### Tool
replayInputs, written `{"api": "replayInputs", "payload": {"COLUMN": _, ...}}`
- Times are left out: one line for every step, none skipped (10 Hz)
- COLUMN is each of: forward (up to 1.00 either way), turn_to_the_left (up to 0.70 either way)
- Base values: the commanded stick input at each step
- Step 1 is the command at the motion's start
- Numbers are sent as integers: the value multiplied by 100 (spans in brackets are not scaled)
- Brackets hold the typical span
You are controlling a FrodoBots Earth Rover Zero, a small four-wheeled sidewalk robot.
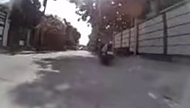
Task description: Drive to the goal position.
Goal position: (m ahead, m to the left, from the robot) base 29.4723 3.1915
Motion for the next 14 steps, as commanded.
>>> {"api": "replayInputs", "payload": {"forward": 100, "turn_to_the_left": -3}}
{"api": "replayInputs", "payload": {"forward": 100, "turn_to_the_left": -2}}
{"api": "replayInputs", "payload": {"forward": 100, "turn_to_the_left": -2}}
{"api": "replayInputs", "payload": {"forward": 100, "turn_to_the_left": -2}}
{"api": "replayInputs", "payload": {"forward": 100, "turn_to_the_left": -2}}
{"api": "replayInputs", "payload": {"forward": 100, "turn_to_the_left": -3}}
{"api": "replayInputs", "payload": {"forward": 100, "turn_to_the_left": -4}}
{"api": "replayInputs", "payload": {"forward": 100, "turn_to_the_left": -4}}
{"api": "replayInputs", "payload": {"forward": 100, "turn_to_the_left": -4}}
{"api": "replayInputs", "payload": {"forward": 100, "turn_to_the_left": -4}}
{"api": "replayInputs", "payload": {"forward": 100, "turn_to_the_left": -4}}
{"api": "replayInputs", "payload": {"forward": 100, "turn_to_the_left": -4}}
{"api": "replayInputs", "payload": {"forward": 100, "turn_to_the_left": -4}}
{"api": "replayInputs", "payload": {"forward": 100, "turn_to_the_left": -4}}
